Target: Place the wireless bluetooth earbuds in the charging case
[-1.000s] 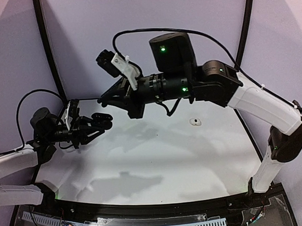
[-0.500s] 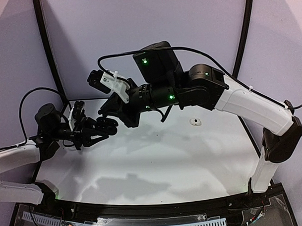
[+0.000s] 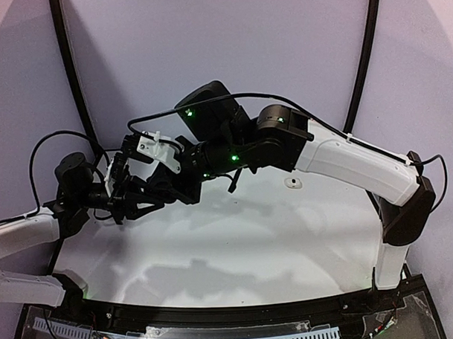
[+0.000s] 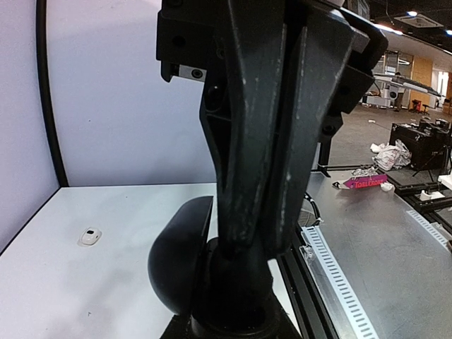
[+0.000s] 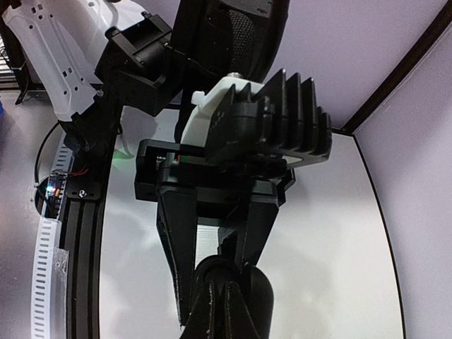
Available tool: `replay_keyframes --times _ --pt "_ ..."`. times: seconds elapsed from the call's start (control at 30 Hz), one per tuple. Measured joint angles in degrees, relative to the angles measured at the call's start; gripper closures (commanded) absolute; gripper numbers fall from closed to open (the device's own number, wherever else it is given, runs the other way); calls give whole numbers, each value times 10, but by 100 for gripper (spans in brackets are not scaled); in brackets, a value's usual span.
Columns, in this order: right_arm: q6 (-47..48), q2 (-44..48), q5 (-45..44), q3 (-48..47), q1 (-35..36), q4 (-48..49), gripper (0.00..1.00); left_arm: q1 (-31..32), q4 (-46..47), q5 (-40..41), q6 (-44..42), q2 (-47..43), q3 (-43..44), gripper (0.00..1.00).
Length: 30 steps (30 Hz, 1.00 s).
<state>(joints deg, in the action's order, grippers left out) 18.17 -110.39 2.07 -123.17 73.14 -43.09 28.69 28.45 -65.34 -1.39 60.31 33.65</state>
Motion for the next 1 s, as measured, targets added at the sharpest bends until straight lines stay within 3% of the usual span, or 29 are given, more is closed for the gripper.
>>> replay_keyframes --times 1.0 --pt "15 -12 -13 0 0 2 99 0 3 14 -11 0 0 99"
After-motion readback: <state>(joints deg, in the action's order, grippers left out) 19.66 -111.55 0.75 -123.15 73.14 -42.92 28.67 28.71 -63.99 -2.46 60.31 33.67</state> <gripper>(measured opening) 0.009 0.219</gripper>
